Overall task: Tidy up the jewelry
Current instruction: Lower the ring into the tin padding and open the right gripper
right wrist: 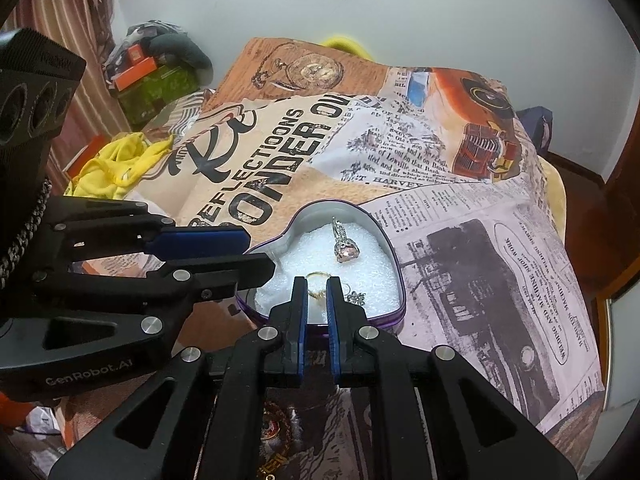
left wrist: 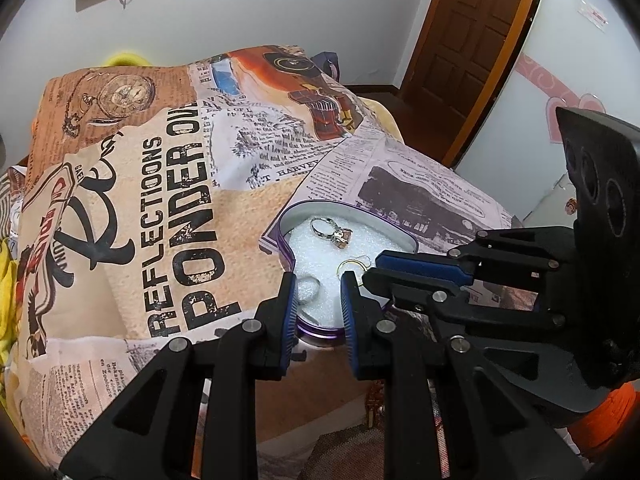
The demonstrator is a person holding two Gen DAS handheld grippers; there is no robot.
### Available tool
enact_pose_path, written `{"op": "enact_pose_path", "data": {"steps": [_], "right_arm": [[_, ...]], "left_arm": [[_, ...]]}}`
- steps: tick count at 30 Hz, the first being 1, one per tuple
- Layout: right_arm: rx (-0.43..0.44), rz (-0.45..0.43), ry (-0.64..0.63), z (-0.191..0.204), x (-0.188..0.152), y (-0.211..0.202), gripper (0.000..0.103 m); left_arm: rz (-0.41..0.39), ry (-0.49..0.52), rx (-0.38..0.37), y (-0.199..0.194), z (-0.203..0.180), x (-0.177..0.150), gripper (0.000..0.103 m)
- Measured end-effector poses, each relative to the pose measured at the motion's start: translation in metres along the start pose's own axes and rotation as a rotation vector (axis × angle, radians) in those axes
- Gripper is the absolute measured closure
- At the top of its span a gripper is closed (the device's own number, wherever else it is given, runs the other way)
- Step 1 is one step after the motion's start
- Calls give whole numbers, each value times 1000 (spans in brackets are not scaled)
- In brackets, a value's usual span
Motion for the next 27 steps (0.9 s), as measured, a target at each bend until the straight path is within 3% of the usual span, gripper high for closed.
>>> {"op": "enact_pose_path", "data": {"steps": [20, 25, 27], "right_arm": [[-80, -67, -23, 19, 5, -49, 93], [-102, -97, -19, 25, 3, -67, 74], [-110, -110, -18, 27, 2, -74, 71]], "left_arm": [[-77, 23, 63, -61, 1, -2, 81], [-95, 26, 75, -80, -1, -7, 71], [-103, 28, 82, -88, -1, -10, 66]]}}
Point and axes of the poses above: each gripper's, at about its wrist camera, not at the fingertips, and y roughly the way its jaws point, z to its left, x to its top, the point moved 9 cm from there along y, roughly the way its jaws point, and after that the axes turned 14 degrees about x, right-handed, at the moved point
